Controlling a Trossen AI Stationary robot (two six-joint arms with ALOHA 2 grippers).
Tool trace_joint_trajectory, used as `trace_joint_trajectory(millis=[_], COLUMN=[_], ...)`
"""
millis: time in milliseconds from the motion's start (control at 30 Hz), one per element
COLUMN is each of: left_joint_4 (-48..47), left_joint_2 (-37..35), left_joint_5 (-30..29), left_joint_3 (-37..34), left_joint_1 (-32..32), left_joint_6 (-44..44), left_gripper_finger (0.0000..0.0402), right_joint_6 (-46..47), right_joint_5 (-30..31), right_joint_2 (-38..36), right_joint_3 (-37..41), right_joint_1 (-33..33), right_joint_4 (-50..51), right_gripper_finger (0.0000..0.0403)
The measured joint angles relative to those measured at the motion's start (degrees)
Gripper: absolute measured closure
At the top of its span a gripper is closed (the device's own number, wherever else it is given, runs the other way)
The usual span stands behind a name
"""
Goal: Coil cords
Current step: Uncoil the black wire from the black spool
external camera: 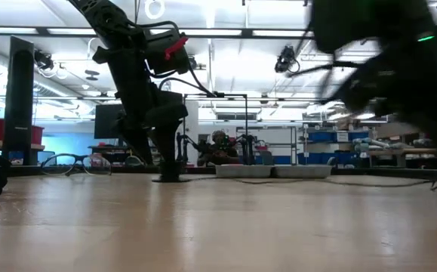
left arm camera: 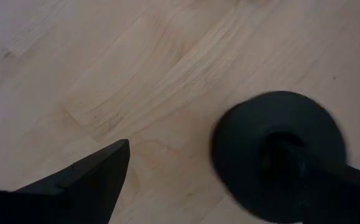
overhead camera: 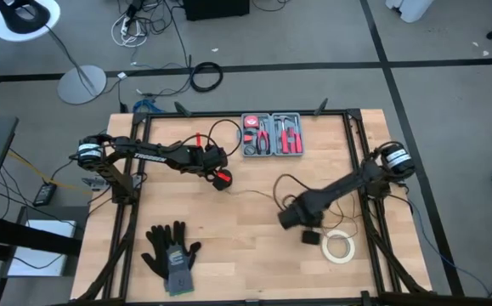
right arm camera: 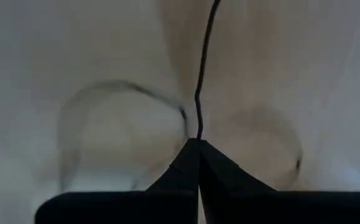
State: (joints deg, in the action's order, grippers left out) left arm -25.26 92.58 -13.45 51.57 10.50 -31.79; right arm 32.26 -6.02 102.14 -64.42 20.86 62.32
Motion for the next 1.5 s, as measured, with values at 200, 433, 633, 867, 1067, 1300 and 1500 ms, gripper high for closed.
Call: trace_joint_trajectory(millis=[200, 433, 633, 867, 1067, 1300, 1500], left_joint_4=[0.0, 0.0, 0.0, 0.1, 0.1, 0.2, 0.7], left_joint_2=[0.0, 0.0, 0.0, 0.0, 0.0, 0.0, 0.0], left_joint_5=[0.0, 0.0, 0.0, 0.0, 0.2, 0.2, 0.2], left_joint_3=[0.0, 0.0, 0.0, 0.0, 0.0, 0.0, 0.0], left_joint_1=[0.0, 0.0, 0.0, 0.0, 0.0, 0.0, 0.0], left_joint_6=[0.0, 0.0, -0.3, -0.4, -0.4, -0.4, -0.4], left_gripper_finger=[0.0009, 0.0009, 0.0009, 0.0009, 0.0009, 0.0009, 0.0009], right_joint_6=[4.3, 8.2, 8.1, 0.2, -11.9, -17.1, -19.7], right_joint_5=[-12.8, -8.0, 14.7, 22.3, 20.6, 18.9, 17.3], right_joint_2=[-1.9, -5.8, -11.7, -11.7, -4.5, 7.8, 16.4], right_joint_3=[3.0, 6.3, 7.5, 11.5, 13.6, 13.5, 7.8], right_joint_1=[6.9, 11.5, 10.5, 1.4, -6.5, -13.1, -14.4], right_joint_4=[10.3, 4.7, -15.6, -36.9, -61.7, -90.9, -92.3], right_gripper_finger=[0.0402, 0.0402, 0.0380, 0.0348, 0.0300, 0.0242, 0.0222])
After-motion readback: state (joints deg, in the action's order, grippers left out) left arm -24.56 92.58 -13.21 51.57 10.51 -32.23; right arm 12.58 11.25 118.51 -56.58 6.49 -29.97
